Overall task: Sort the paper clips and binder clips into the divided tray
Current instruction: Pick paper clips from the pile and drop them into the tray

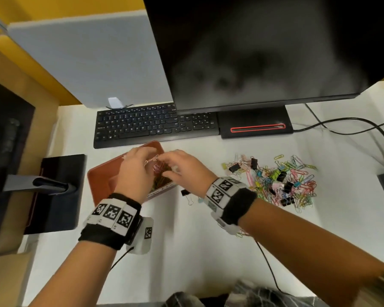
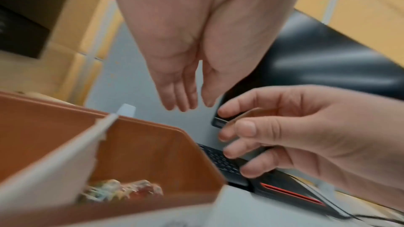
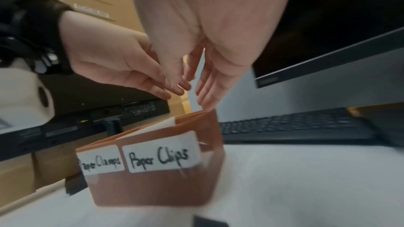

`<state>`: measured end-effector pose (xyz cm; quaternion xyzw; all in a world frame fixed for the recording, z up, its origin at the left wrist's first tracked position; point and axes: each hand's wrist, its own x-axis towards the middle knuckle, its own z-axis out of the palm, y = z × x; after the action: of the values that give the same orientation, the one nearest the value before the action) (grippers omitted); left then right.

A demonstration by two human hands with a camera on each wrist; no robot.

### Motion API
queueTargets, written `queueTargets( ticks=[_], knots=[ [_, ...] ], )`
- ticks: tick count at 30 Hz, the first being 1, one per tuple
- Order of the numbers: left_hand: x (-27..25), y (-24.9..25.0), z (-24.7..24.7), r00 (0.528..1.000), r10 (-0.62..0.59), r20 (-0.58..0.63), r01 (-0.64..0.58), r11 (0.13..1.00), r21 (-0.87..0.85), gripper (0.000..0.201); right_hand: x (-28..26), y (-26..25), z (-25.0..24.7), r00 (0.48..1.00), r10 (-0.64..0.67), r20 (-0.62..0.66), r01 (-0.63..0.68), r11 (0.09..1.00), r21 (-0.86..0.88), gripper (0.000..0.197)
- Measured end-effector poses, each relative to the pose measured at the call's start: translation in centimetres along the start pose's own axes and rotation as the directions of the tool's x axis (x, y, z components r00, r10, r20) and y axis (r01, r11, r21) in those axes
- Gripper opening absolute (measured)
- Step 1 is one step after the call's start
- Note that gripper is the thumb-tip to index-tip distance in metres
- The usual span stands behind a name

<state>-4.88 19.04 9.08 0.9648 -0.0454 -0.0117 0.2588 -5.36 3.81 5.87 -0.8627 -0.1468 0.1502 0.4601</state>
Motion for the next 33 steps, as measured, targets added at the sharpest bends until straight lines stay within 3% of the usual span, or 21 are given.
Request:
queueTargets(
  ticks=[3,6,9,12,16,19,25,29,33],
  knots=[
    [-0.8,3.3,2.7,0.986,0.138,0.090,-0.125,0.983,-0.137,0.018,-4.4,4.6,-3.3,0.992,0.106,-0.075,-0.110,0.992,-0.058,0.023],
    [-2.1,6.6,7.2,0.949,0.224,0.223,-0.155,0.945,-0.289,0.015,-8.7,10.0,-6.1,0.948,0.278,-0.155,-0.300,0.943,-0.142,0.023],
    [-3.4,8.8,12.3,0.863,0.281,0.420,-0.127,0.925,-0.359,0.024,-11.0,13.6,-7.8,0.909,0.375,-0.180,-0.403,0.902,-0.155,0.030],
    [-4.0,9.1,16.6,0.797,0.267,0.542,-0.139,0.954,-0.267,0.036,-12.3,15.5,-8.9,0.896,0.421,-0.140,-0.442,0.873,-0.206,0.037],
    [-4.0,7.0,18.6,0.832,0.177,0.525,-0.163,0.984,-0.074,0.052,-13.7,17.2,-10.1,0.892,0.426,-0.151,-0.452,0.839,-0.303,0.038],
    [-3.9,5.7,18.2,0.839,0.170,0.516,-0.161,0.985,-0.064,0.060,-14.0,17.6,-10.7,0.909,0.374,-0.185,-0.417,0.835,-0.358,0.037],
    [-3.7,7.0,18.1,0.878,0.249,0.410,-0.214,0.968,-0.129,0.037,-11.7,16.4,-10.3,0.942,0.330,-0.059,-0.320,0.832,-0.454,0.036],
    [-3.0,8.6,19.1,0.876,0.144,0.460,-0.107,0.989,-0.106,0.041,-10.2,15.8,-9.3,0.935,0.348,-0.073,-0.334,0.791,-0.513,0.046],
    [-2.6,9.3,19.7,0.874,0.078,0.480,-0.034,0.994,-0.100,0.033,-9.1,15.9,-8.8,0.921,0.388,-0.032,-0.361,0.822,-0.440,0.037]
  ],
)
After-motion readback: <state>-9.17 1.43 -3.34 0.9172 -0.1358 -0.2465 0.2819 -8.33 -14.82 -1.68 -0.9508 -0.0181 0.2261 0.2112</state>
